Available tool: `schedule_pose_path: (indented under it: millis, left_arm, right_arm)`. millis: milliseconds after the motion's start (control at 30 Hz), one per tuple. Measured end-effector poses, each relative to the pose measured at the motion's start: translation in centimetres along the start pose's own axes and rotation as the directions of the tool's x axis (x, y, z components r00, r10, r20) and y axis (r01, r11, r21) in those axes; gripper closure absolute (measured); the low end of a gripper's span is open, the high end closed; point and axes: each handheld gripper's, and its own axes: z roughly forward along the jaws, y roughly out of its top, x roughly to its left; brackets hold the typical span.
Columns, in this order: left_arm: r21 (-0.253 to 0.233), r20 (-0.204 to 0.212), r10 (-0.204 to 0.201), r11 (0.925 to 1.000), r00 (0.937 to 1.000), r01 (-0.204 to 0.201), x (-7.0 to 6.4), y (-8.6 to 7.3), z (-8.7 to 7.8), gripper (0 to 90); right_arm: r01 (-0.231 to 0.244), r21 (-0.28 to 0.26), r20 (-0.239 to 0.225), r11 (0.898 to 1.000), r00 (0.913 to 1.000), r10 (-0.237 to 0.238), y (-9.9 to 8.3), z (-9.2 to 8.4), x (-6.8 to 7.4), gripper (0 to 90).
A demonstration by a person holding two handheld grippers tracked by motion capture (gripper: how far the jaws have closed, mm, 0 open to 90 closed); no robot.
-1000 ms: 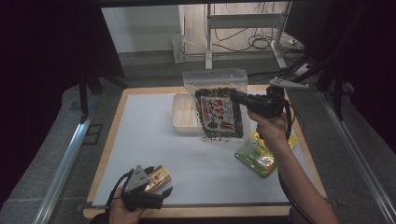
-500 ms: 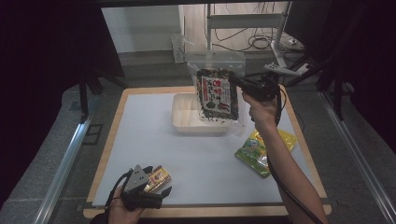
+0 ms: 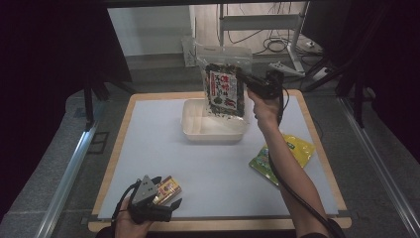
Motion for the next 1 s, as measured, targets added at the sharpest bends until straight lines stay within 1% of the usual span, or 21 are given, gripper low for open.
schedule_pose_path:
  millis: [33,67,100,133,267,367,433,467,533,567,600,633,667,700,733,833,967,1000]
  left_arm:
    - [0.000,0.000,0.000,1.0000,1.0000,0.000,0.0,0.0,0.0,3.9]
    - [0.004,-0.002,0.005,1.0000,1.0000,-0.005,0.0,0.0,0.0,3.9]
    - [0.004,-0.002,0.005,1.0000,1.0000,-0.005,0.0,0.0,0.0,3.9]
    - [0.008,-0.011,0.011,0.9999,0.9999,-0.010,0.0,0.0,0.0,3.9]
    - [0.004,-0.012,0.005,1.0000,0.9999,-0.005,0.1,0.0,-0.2,3.9]
    - [0.007,-0.013,0.005,1.0000,0.9999,-0.005,0.2,-0.1,-0.2,3.9]
    - [0.008,-0.014,0.007,0.9999,0.9999,-0.007,0.2,-0.1,-0.2,3.9]
    - [0.009,-0.014,0.008,0.9999,0.9999,-0.008,0.2,-0.1,-0.3,3.9]
    - [0.011,-0.013,0.011,0.9999,0.9999,-0.011,0.1,-0.1,-0.3,3.9]
    - [0.011,-0.013,0.011,0.9999,0.9999,-0.011,0.1,-0.1,-0.3,3.9]
    - [0.013,-0.013,0.013,0.9998,0.9998,-0.013,0.1,0.0,-0.2,3.9]
    - [0.013,-0.013,0.013,0.9998,0.9998,-0.013,0.1,0.0,-0.2,3.9]
    - [0.011,-0.013,0.012,0.9999,0.9998,-0.011,0.1,-0.1,-0.2,3.9]
    - [0.011,-0.014,0.012,0.9999,0.9998,-0.011,0.0,0.0,-0.2,3.9]
    - [0.010,-0.015,0.011,0.9999,0.9998,-0.011,0.1,0.0,-0.2,3.9]
    - [0.018,-0.014,0.016,0.9997,0.9998,-0.016,0.1,0.0,-0.2,3.9]
    - [0.018,-0.008,0.008,0.9998,0.9999,-0.008,0.1,0.0,-0.1,4.1]
    - [0.025,-0.005,0.007,0.9997,1.0000,-0.007,0.0,0.0,0.0,4.1]
  right_arm:
    - [0.000,0.000,0.000,1.000,1.0000,0.000,0.0,0.0,0.0,78.5]
    - [0.007,-0.007,0.007,1.000,1.0000,-0.007,-0.4,0.7,-0.3,78.4]
    - [0.006,-0.012,0.012,1.000,0.9999,-0.006,-0.6,0.9,-0.4,78.4]
    - [0.002,-0.014,0.018,1.000,0.9998,-0.002,-0.9,1.2,-0.6,78.4]
    - [0.006,-0.028,0.042,1.000,0.9991,-0.005,-2.2,2.1,-1.3,78.4]
    - [0.018,-0.039,0.055,0.999,0.9983,-0.016,-3.1,2.5,-1.8,78.5]
    - [0.040,-0.042,0.063,0.998,0.9973,-0.038,-3.8,2.7,-2.1,78.5]
    - [0.038,-0.035,0.060,0.999,0.9976,-0.035,-4.1,2.8,-2.1,78.5]
    - [0.052,-0.019,0.052,0.998,0.9973,-0.051,-4.8,3.0,-2.3,78.5]
    - [0.052,-0.019,0.052,0.998,0.9973,-0.051,-4.8,3.0,-2.3,78.5]
    - [0.067,0.004,0.036,0.998,0.9971,-0.067,-5.5,3.1,-2.3,78.5]
    - [0.079,0.015,0.033,0.997,0.9963,-0.079,-5.8,3.1,-2.3,78.5]
    - [0.079,0.015,0.033,0.997,0.9963,-0.079,-5.8,3.1,-2.3,78.5]
    - [0.071,0.013,0.010,0.997,0.9974,-0.071,-6.1,2.9,-2.6,78.3]
    - [0.063,0.018,0.012,0.998,0.9979,-0.063,-6.1,2.7,-2.7,78.3]
    - [0.079,0.055,0.028,0.995,0.9963,-0.081,-6.3,2.0,-3.0,78.2]
    - [0.068,0.082,0.031,0.994,0.9970,-0.071,-6.5,1.1,-3.4,77.9]
    - [0.063,0.087,0.031,0.994,0.9973,-0.066,-6.6,0.9,-3.5,77.9]
